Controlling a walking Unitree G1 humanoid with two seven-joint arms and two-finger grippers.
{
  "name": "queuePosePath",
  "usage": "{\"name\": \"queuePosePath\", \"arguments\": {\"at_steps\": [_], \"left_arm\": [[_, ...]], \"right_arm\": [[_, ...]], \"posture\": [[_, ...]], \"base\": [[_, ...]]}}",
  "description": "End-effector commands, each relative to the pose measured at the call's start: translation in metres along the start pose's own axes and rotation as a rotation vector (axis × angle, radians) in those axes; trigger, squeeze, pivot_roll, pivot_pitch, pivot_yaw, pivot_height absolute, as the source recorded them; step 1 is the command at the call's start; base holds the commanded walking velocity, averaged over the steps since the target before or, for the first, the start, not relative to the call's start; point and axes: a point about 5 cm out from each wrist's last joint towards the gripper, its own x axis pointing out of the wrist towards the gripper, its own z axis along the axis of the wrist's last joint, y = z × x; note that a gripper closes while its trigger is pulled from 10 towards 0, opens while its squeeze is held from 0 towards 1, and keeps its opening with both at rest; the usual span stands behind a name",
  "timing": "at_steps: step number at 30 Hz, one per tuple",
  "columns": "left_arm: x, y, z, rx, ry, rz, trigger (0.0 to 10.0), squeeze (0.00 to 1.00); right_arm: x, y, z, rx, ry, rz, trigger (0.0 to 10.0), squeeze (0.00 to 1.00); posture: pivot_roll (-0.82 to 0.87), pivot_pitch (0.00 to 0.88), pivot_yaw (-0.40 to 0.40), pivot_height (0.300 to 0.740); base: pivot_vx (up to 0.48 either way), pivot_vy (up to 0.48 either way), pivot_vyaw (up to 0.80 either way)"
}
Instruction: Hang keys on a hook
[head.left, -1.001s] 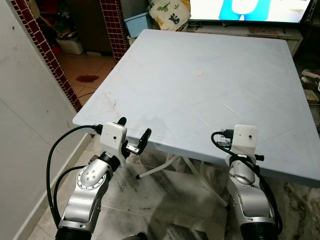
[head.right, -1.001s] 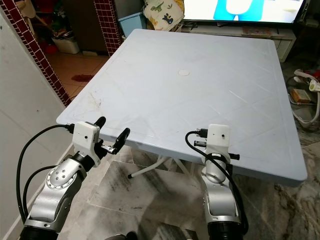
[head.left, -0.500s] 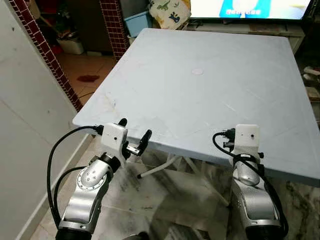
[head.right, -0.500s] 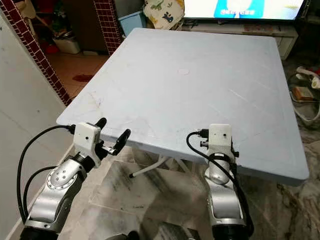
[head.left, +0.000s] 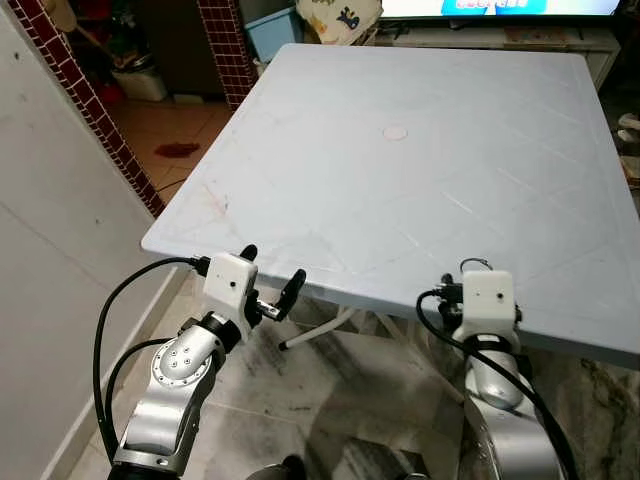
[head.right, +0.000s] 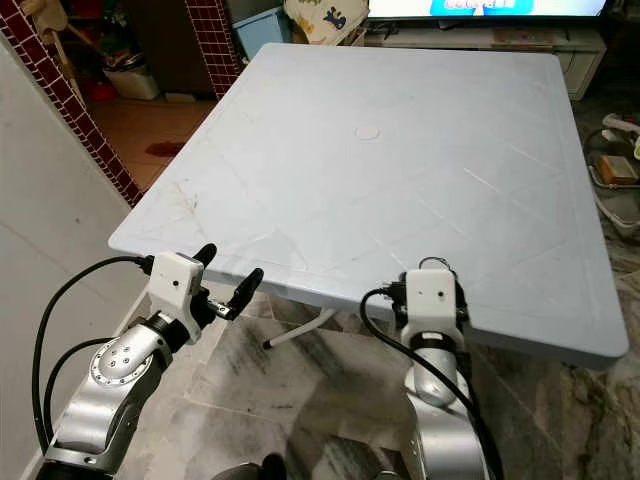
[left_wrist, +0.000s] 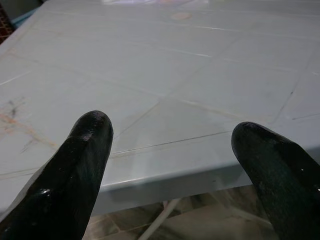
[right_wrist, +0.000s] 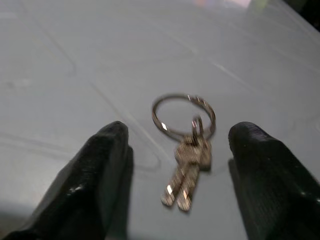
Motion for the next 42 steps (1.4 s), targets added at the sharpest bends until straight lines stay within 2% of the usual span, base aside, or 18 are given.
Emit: {"name": "queuePosePath", "arguments": {"at_steps": [1, 7, 15, 16, 17, 23, 24, 25, 26, 27, 42], "left_arm": [[-0.001, 0.002, 0.003, 0.012, 0.002, -0.002, 10.0, 0.00], [0.000, 0.000, 0.002, 0.008, 0.002, -0.008, 10.0, 0.00], [0.000, 0.002, 0.002, 0.010, -0.001, -0.001, 10.0, 0.00], [0.000, 0.002, 0.002, 0.011, -0.001, 0.001, 10.0, 0.00], [0.000, 0.003, 0.002, 0.012, -0.001, 0.003, 10.0, 0.00], [-0.002, 0.004, 0.004, 0.017, -0.003, 0.009, 10.0, 0.00], [-0.002, 0.005, 0.004, 0.018, -0.003, 0.010, 10.0, 0.00], [-0.002, 0.005, 0.004, 0.018, -0.003, 0.010, 10.0, 0.00], [-0.002, 0.005, 0.004, 0.018, -0.003, 0.011, 10.0, 0.00], [-0.003, 0.005, 0.004, 0.020, -0.002, 0.012, 10.0, 0.00], [-0.003, 0.002, 0.004, 0.016, 0.002, 0.004, 10.0, 0.00]], "right_arm": [[-0.003, 0.000, 0.002, 0.000, 0.006, -0.008, 10.0, 1.00], [0.000, -0.001, 0.002, 0.005, 0.020, -0.015, 10.0, 1.00], [0.015, -0.002, -0.002, 0.000, 0.026, -0.018, 10.0, 1.00], [0.017, -0.002, -0.002, 0.004, 0.027, -0.017, 10.0, 0.90], [0.019, 0.000, -0.002, 0.010, 0.027, -0.013, 10.0, 0.01], [0.024, 0.004, -0.004, 0.053, 0.054, -0.021, 10.0, 0.00], [0.024, 0.005, -0.005, 0.060, 0.055, -0.021, 5.8, 0.00], [0.024, 0.005, -0.005, 0.060, 0.055, -0.021, 5.8, 0.00], [0.024, 0.006, -0.005, 0.067, 0.055, -0.017, 4.3, 0.00], [0.024, 0.007, -0.004, 0.078, 0.051, -0.020, 0.0, 0.00], [0.024, 0.008, 0.010, 0.126, 0.036, -0.046, 0.0, 0.00]], "posture": [[-0.13, 0.167, 0.139, 0.740], [-0.13, 0.161, 0.135, 0.740], [-0.11, 0.152, 0.130, 0.740], [-0.11, 0.150, 0.130, 0.740], [-0.11, 0.151, 0.131, 0.740], [-0.09, 0.151, 0.134, 0.740], [-0.09, 0.151, 0.135, 0.740], [-0.09, 0.151, 0.135, 0.740], [-0.09, 0.151, 0.137, 0.740], [-0.09, 0.153, 0.139, 0.740], [-0.09, 0.161, 0.138, 0.740]], "base": [[0.000, 0.000, 0.00], [0.000, 0.000, 0.00], [0.000, 0.000, 0.00], [0.000, 0.000, 0.00], [0.000, 0.000, 0.00], [0.000, 0.000, 0.00], [0.000, 0.000, 0.00], [0.000, 0.000, 0.00], [0.000, 0.000, 0.00], [0.000, 0.000, 0.00], [0.000, 0.000, 0.00]]}}
